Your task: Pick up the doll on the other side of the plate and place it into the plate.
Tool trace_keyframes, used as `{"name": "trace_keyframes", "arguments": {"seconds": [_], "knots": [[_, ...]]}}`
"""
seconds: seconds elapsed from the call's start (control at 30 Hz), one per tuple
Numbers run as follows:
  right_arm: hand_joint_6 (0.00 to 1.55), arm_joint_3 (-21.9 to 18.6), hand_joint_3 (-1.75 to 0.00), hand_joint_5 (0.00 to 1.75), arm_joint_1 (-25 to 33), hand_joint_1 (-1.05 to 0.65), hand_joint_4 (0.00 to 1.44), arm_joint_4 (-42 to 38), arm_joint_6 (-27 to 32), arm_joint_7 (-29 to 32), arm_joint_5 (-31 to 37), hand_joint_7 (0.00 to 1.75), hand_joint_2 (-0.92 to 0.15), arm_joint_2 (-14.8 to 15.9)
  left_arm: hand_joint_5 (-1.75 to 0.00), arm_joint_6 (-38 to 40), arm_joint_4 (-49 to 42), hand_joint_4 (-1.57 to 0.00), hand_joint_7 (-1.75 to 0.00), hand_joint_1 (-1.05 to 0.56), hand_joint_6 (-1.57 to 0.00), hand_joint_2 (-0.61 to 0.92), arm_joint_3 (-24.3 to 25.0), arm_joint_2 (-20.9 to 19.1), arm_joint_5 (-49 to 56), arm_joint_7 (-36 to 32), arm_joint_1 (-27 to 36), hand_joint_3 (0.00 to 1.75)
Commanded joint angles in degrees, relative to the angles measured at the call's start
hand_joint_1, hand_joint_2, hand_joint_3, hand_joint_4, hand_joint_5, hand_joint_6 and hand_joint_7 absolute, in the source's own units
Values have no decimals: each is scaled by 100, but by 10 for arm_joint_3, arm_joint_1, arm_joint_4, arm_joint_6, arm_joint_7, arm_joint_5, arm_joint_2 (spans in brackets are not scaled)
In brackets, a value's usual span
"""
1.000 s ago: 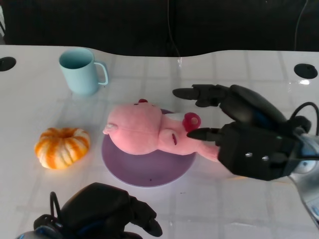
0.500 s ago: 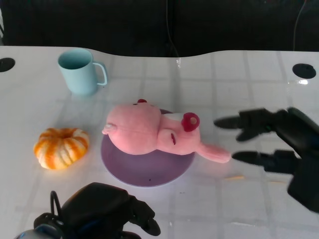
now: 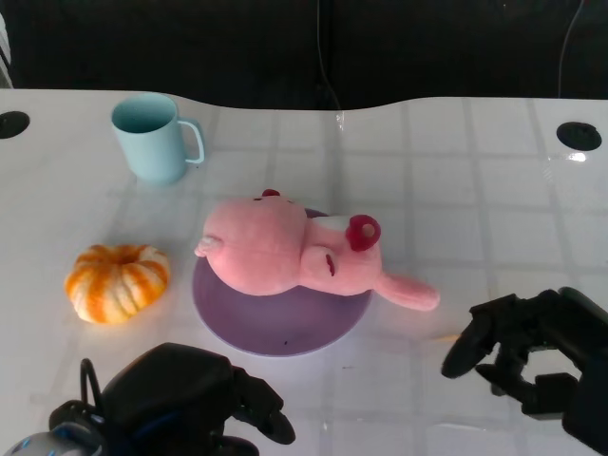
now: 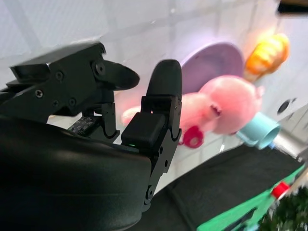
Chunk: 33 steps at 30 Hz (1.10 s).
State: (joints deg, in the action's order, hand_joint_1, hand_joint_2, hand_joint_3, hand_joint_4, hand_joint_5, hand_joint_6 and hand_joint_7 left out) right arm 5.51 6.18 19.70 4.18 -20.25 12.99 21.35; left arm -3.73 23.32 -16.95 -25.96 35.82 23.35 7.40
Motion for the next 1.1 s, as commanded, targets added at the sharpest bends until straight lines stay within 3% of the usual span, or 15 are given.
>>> {"name": "trace_keyframes", "arguments": {"seconds": [0.03, 0.17, 0.47, 1.1], "knots": [[80, -10, -128, 164, -7, 7, 82, -19, -13, 21, 2, 132, -43, -4, -114, -4, 1, -80, -9, -25, -107, 92, 10, -12, -4, 0, 4, 25], [76, -10, -131, 174, -16, 3, 81, -28, -5, 36, 22, 143, -40, 2, -114, -6, 1, -79, -9, -25, -107, 92, 14, -14, -7, 0, 5, 26], [74, -2, -126, 175, -27, 0, 83, -46, -7, 30, 33, 151, -41, 11, -116, -5, -4, -79, -8, -24, -107, 92, 19, -14, -20, 1, 3, 25], [80, 6, -124, 172, -34, 1, 81, -39, 13, -5, 30, 140, -43, 14, -117, -5, 3, -79, -8, -23, -107, 92, 23, -19, -27, 5, 5, 25]]}}
